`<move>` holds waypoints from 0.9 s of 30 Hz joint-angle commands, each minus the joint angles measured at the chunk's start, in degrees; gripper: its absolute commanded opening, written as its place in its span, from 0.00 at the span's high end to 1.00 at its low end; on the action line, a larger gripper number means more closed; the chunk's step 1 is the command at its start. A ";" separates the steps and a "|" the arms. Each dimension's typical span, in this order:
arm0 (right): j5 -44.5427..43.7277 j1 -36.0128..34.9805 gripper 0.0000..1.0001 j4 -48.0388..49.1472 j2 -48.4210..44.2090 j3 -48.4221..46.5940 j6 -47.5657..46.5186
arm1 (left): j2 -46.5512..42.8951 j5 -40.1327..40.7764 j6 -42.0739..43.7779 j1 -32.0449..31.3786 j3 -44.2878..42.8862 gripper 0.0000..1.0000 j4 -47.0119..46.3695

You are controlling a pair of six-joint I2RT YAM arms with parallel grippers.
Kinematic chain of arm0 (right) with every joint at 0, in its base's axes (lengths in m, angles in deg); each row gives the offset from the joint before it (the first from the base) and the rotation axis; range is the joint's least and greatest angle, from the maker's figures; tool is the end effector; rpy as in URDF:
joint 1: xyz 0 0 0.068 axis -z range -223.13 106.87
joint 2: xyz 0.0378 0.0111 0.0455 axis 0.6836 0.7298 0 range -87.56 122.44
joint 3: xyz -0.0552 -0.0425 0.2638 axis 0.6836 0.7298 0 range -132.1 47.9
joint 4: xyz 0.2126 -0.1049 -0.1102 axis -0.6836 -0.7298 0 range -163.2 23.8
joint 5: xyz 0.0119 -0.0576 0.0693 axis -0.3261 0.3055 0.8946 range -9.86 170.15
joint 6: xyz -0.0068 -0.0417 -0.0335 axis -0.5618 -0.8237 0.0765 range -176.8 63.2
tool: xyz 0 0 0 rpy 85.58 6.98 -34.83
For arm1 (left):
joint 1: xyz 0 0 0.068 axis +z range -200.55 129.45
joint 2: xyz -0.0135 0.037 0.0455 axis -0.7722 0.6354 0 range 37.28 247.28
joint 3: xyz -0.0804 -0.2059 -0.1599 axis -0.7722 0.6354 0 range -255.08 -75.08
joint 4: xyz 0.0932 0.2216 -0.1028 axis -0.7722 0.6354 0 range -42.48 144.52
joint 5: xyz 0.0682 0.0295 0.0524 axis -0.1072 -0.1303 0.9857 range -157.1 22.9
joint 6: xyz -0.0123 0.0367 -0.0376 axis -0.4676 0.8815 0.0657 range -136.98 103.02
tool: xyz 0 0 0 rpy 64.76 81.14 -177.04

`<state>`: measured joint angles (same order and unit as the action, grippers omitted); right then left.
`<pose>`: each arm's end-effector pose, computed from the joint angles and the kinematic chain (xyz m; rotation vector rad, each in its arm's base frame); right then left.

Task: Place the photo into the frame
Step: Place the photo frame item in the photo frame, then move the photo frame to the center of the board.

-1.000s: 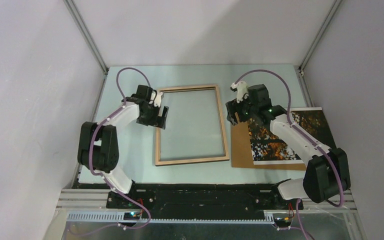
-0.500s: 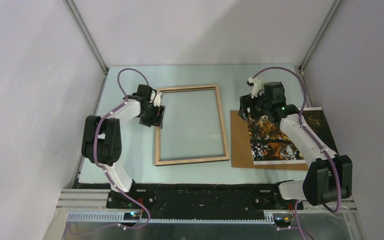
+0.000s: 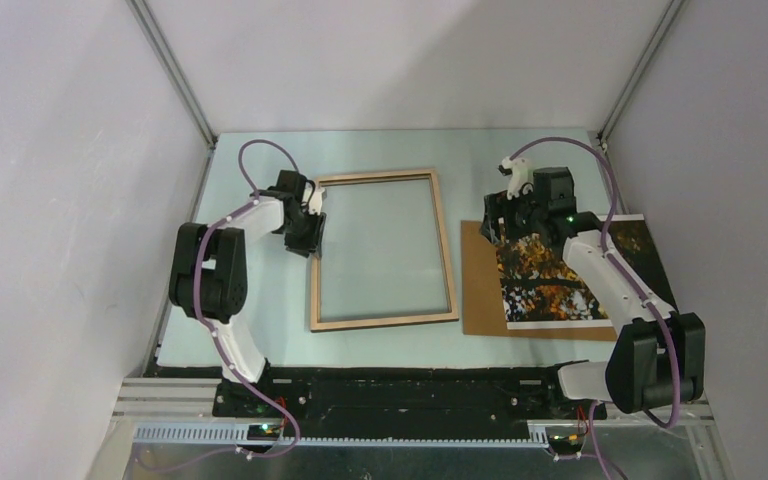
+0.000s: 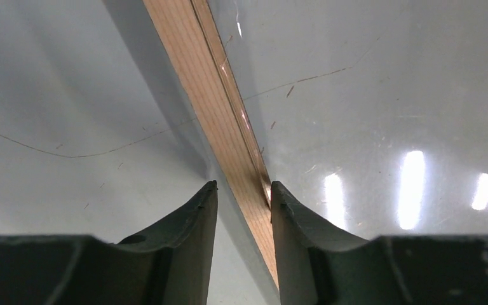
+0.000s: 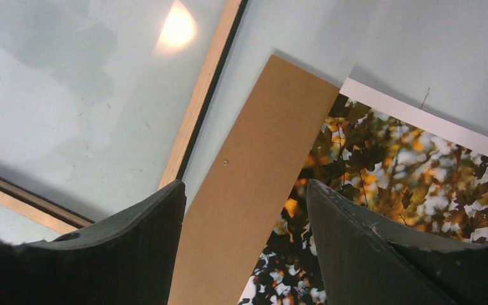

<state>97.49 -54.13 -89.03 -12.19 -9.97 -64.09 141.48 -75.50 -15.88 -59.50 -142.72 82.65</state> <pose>0.2800 0.0653 0.2827 -0.5165 2.2044 0.3781 0.3465 -0.0597 0.1679 0.2808 2.8097 -0.2382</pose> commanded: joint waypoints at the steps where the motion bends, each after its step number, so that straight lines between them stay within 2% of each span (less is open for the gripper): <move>1: 0.86 2.05 0.27 0.51 -1.89 1.06 0.22 | 0.60 -1.28 -0.69 0.42 -2.29 0.61 -0.49; 13: -0.92 7.69 0.27 -1.98 -5.49 4.52 -4.01 | 1.85 0.42 -0.67 1.83 -4.60 0.84 -0.53; 16: -1.50 9.74 0.27 -2.71 -5.90 5.21 -5.50 | 2.38 1.04 -2.40 2.75 -4.99 0.87 -0.51; 21: -2.62 13.06 0.27 -4.12 -4.25 6.48 -9.26 | 2.67 1.31 -3.44 4.92 -5.24 0.94 -0.56; 27: -5.46 13.81 0.27 -4.10 0.64 7.70 -12.59 | 1.83 0.92 -5.04 7.59 -4.39 1.00 -0.52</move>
<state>94.41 -40.56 -92.55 -14.68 -3.00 -73.09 144.01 -75.66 -19.44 -54.08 -145.93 82.63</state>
